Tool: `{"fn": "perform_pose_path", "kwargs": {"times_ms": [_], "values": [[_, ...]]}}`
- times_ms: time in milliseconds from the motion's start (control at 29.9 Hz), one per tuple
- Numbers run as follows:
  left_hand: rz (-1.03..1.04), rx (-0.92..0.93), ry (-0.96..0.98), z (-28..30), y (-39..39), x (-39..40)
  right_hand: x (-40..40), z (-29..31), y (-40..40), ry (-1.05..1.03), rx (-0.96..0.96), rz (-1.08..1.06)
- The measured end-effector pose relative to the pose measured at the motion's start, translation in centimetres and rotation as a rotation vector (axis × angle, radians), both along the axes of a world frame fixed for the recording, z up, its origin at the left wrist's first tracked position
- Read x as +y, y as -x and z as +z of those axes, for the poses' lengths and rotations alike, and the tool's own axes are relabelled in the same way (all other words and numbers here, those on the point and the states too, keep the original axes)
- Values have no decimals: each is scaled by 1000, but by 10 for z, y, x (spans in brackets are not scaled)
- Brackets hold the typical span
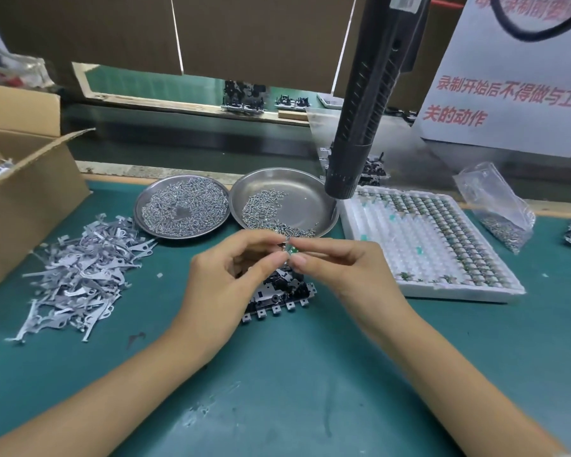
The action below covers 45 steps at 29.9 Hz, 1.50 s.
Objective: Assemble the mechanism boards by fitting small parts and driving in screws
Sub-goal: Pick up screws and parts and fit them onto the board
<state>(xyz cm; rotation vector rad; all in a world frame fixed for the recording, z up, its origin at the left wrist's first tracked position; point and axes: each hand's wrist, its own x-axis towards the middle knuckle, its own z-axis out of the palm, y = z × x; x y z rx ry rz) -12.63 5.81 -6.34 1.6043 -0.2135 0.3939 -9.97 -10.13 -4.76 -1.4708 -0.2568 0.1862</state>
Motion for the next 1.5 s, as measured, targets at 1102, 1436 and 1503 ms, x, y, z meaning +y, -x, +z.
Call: {"fn": "perform_pose_path", "kwargs": {"times_ms": [1102,1436,1503], "values": [[36,-19,-289,10,1,41,11,-32,2,656,-886,33],[198,9,-315,-4,7,36,11,-32,-1,754,-1080,4],[205,19,-343,-7,8,35,10,-31,-2,773,-1092,7]]}}
